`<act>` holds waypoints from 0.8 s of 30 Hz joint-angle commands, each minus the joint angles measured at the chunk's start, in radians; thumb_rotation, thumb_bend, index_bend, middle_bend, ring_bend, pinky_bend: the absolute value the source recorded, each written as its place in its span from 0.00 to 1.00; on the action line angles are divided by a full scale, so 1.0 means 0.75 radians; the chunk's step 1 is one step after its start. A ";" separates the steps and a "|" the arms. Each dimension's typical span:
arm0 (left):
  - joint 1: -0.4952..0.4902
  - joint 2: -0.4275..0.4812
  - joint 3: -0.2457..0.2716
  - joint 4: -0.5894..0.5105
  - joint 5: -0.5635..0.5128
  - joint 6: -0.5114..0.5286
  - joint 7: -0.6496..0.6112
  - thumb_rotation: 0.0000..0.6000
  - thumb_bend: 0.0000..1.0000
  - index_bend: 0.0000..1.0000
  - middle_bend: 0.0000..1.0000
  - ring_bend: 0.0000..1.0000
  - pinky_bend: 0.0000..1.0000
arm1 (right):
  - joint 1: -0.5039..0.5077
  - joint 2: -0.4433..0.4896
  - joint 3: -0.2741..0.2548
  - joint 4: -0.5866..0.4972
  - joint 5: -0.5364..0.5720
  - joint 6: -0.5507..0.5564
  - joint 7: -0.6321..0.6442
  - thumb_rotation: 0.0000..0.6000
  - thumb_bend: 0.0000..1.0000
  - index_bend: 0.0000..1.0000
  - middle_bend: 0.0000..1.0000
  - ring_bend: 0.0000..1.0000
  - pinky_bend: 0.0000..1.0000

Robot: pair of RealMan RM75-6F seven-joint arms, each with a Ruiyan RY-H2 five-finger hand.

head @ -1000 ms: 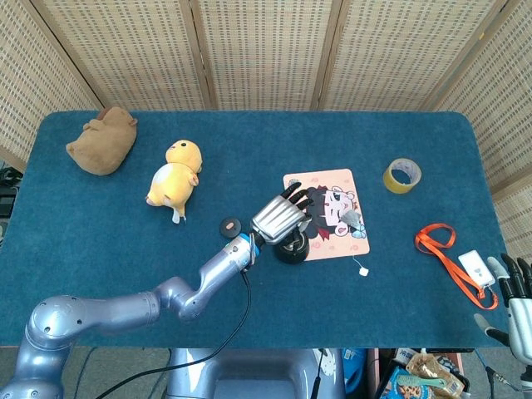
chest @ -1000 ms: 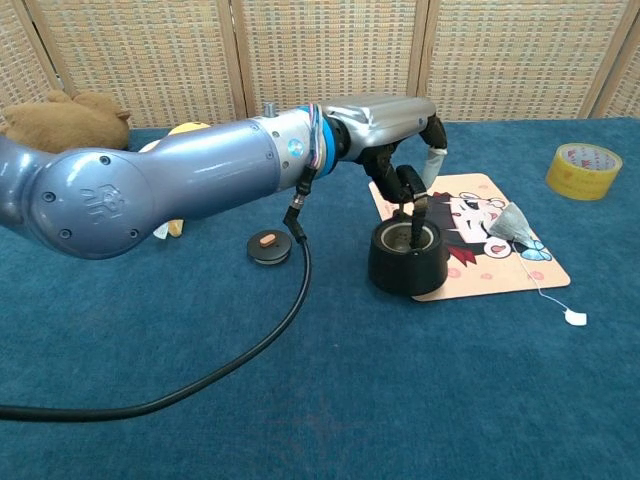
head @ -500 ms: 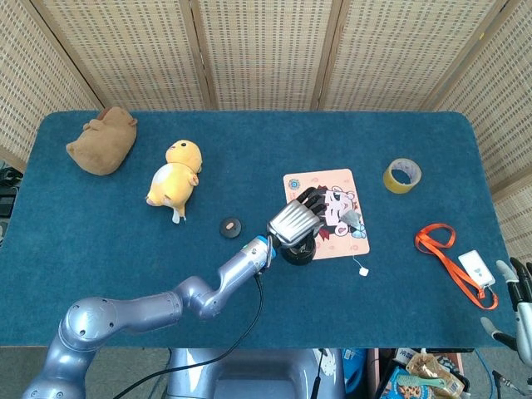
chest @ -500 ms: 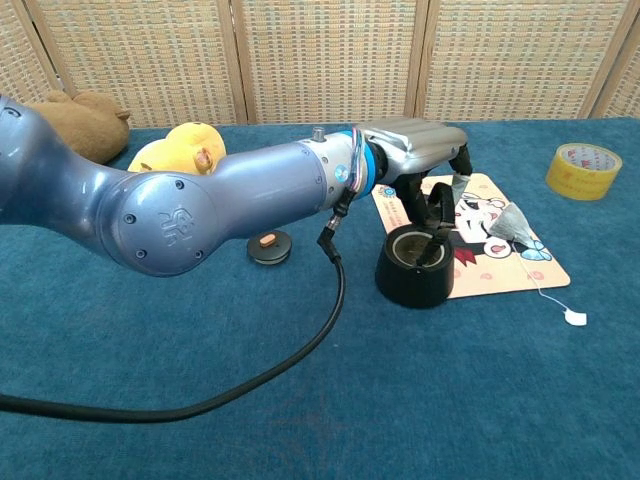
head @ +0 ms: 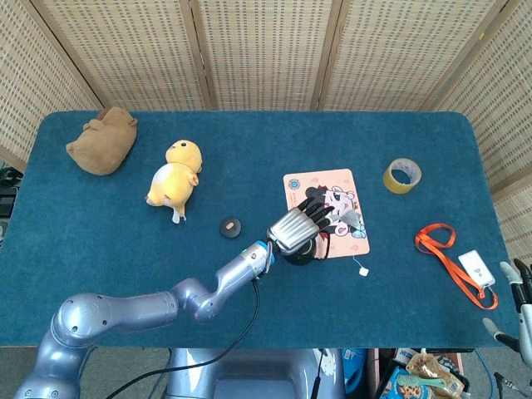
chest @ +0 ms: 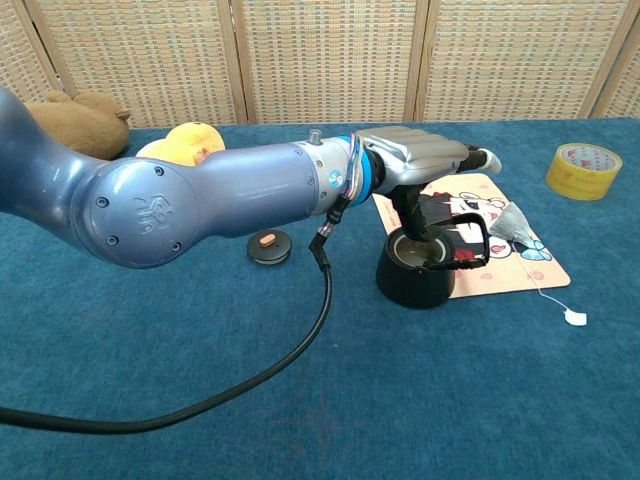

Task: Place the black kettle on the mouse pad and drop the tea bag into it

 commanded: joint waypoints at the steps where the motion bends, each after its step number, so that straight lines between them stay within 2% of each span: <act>1: 0.007 0.029 0.011 -0.039 -0.023 0.015 0.023 1.00 0.40 0.00 0.00 0.00 0.00 | 0.001 -0.002 0.001 0.000 -0.003 0.000 -0.003 1.00 0.18 0.11 0.15 0.04 0.11; 6: 0.030 0.077 0.016 -0.111 -0.033 0.051 0.020 1.00 0.40 0.00 0.00 0.00 0.00 | 0.004 -0.002 0.003 -0.005 -0.005 -0.001 -0.012 1.00 0.18 0.11 0.15 0.04 0.11; 10: 0.091 0.171 0.015 -0.244 -0.012 0.131 -0.017 1.00 0.39 0.00 0.00 0.00 0.00 | 0.010 0.007 0.008 -0.018 -0.015 0.000 -0.025 1.00 0.18 0.11 0.15 0.04 0.11; 14: 0.177 0.294 0.049 -0.407 0.012 0.221 -0.014 1.00 0.39 0.00 0.00 0.00 0.00 | 0.019 0.013 0.012 -0.028 -0.020 -0.005 -0.034 1.00 0.18 0.11 0.15 0.04 0.11; 20: 0.376 0.554 0.130 -0.715 0.044 0.414 -0.013 1.00 0.39 0.00 0.00 0.00 0.00 | 0.052 0.018 0.024 -0.035 -0.030 -0.037 -0.038 1.00 0.18 0.11 0.15 0.04 0.12; 24: 0.501 0.697 0.182 -0.857 0.077 0.536 -0.031 1.00 0.39 0.00 0.00 0.00 0.00 | 0.069 0.024 0.031 -0.038 -0.033 -0.051 -0.036 1.00 0.18 0.11 0.15 0.05 0.13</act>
